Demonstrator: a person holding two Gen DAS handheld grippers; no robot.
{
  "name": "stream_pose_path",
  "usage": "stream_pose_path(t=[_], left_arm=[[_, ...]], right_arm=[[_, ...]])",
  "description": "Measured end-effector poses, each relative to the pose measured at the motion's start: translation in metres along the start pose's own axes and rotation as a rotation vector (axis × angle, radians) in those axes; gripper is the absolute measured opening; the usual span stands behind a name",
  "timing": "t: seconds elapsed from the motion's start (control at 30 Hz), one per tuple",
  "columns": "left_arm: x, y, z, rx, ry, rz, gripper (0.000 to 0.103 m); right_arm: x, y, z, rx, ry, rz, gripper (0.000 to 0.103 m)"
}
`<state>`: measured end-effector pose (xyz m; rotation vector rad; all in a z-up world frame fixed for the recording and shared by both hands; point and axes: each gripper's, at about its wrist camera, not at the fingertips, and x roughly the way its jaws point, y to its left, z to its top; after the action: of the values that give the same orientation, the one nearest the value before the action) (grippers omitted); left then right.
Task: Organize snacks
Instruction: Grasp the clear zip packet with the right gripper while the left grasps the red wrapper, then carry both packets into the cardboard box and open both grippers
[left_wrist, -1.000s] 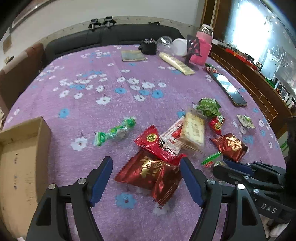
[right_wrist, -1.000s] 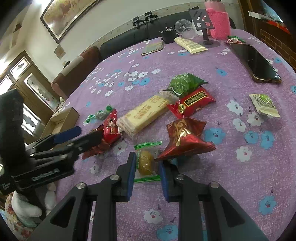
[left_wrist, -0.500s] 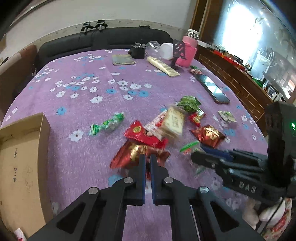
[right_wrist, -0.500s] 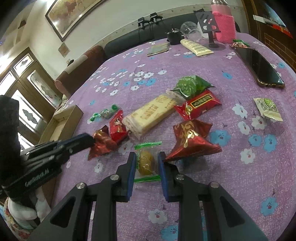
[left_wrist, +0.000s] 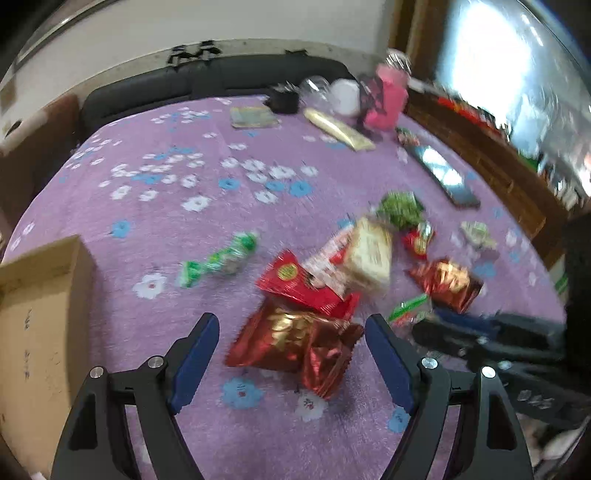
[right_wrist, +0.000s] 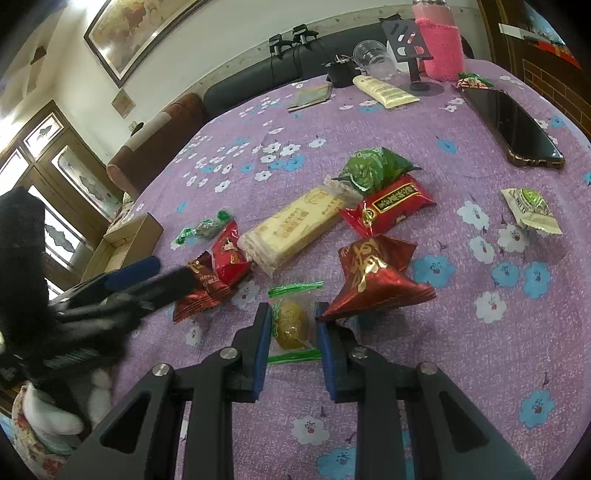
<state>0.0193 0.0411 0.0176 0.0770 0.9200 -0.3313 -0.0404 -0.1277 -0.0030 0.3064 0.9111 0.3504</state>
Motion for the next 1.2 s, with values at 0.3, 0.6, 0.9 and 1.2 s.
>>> stream_pose_path(t=[0.3,0.6,0.9,1.2], left_arm=[[-0.002,-0.002,-0.009,-0.002,-0.002,0.004,0.052],[-0.048,0.015,-0.025,-0.079,-0.085,-0.01,0.052],[-0.103,0.052,-0.054,-0.209,-0.158,-0.017,0.052],[-0.155,0.132,-0.082,-0.327,-0.202,0.099,0.052]], right_arm=[[0.002,0.002,0.0,-0.01,0.005,0.007,0.023],[-0.001,0.008,-0.001,-0.034,-0.01,0.039,0.023],[-0.011,0.023,-0.005,-0.086,-0.066,0.06,0.023],[-0.028,0.06,-0.004,-0.088,-0.062,0.162,0.024]])
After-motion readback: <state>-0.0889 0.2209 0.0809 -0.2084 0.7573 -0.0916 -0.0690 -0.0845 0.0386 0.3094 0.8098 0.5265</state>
